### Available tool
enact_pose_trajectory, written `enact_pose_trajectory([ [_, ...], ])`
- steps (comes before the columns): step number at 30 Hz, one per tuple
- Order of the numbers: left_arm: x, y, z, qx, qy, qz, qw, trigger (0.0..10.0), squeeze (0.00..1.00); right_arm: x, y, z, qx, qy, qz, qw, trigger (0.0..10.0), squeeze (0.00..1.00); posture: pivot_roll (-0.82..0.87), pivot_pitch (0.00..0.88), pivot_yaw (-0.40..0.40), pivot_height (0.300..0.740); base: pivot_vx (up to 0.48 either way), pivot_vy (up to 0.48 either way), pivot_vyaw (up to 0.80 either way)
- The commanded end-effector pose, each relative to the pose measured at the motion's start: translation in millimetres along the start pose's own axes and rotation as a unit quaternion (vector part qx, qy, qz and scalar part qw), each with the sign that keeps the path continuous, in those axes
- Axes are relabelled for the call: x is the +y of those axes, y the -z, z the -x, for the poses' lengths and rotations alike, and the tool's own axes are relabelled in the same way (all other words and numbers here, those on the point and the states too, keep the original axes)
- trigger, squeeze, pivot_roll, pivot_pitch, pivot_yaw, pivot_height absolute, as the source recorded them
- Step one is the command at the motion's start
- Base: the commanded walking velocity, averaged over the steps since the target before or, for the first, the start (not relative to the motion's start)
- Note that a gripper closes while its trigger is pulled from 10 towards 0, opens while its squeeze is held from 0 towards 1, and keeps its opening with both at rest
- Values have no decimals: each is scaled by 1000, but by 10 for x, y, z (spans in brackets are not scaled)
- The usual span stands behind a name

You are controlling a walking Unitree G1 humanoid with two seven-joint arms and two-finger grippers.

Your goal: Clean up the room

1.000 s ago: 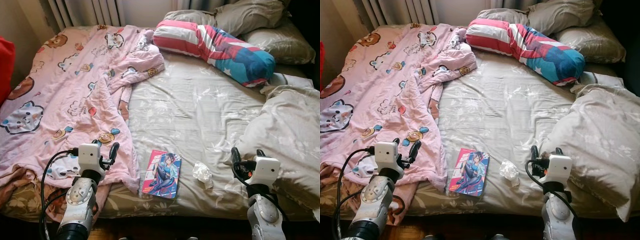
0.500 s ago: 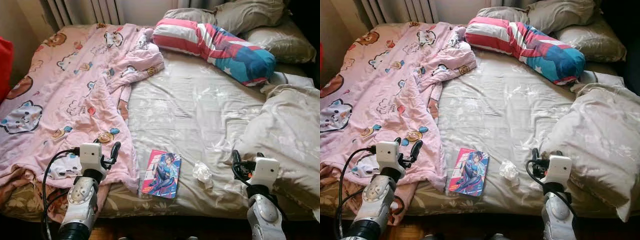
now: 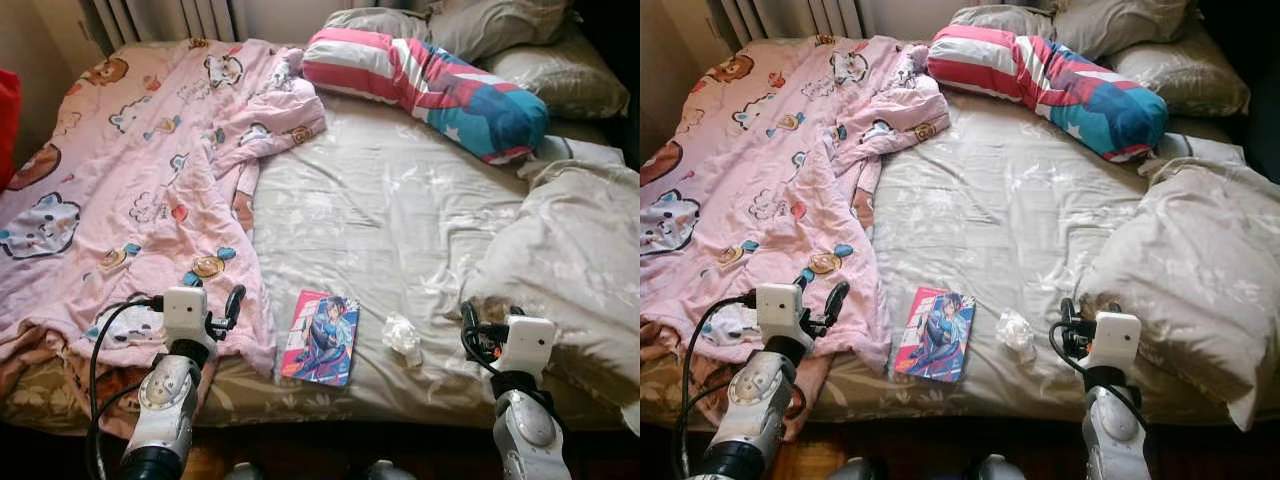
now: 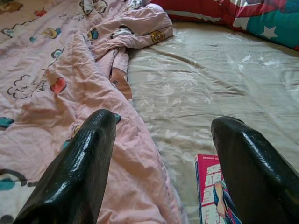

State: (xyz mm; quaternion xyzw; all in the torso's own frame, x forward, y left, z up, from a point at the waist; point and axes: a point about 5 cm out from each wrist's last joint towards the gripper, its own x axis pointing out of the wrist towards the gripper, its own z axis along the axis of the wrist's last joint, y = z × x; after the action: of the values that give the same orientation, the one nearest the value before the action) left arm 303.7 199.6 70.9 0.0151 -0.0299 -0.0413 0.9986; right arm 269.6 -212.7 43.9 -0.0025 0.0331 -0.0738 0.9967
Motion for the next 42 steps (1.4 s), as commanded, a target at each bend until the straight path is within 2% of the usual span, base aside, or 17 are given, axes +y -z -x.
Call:
enact_pose_trajectory([
  [1, -5, 55, 42, 14, 3, 0, 1000, 10000, 0, -7, 39, 34, 8, 4, -9, 1000, 10000, 0, -6, 232, -36, 676, 0, 0, 0],
  [6, -5, 59, 44, 16, 4, -1, 1000, 10000, 0, -11, 13, 42, -5, 4, -1, 1000, 10000, 0, -3, 233, -35, 661, 0, 0, 0],
  [16, -15, 64, 46, 19, 8, -1, 1000, 10000, 0, 10, 67, 49, 17, 1, -4, 1000, 10000, 0, 0, 235, -34, 661, 0, 0, 0],
  [22, -25, 67, 46, 21, 11, -1, 1000, 10000, 0, 17, 45, 50, 4, -3, -3, 1000, 10000, 0, 2, 236, -32, 621, 0, 0, 0],
  [32, -24, 79, 42, 28, 4, 6, 1000, 10000, 0, 25, 63, 64, 7, -1, -1, 1000, 10000, 0, 4, 239, -29, 621, 0, 0, 0],
  [42, -64, 30, -6, 24, 20, 12, 999, 10000, 0, 56, 78, 61, 12, -12, 10, 1000, 10000, 0, 5, 238, -25, 621, 80, 0, 0],
])
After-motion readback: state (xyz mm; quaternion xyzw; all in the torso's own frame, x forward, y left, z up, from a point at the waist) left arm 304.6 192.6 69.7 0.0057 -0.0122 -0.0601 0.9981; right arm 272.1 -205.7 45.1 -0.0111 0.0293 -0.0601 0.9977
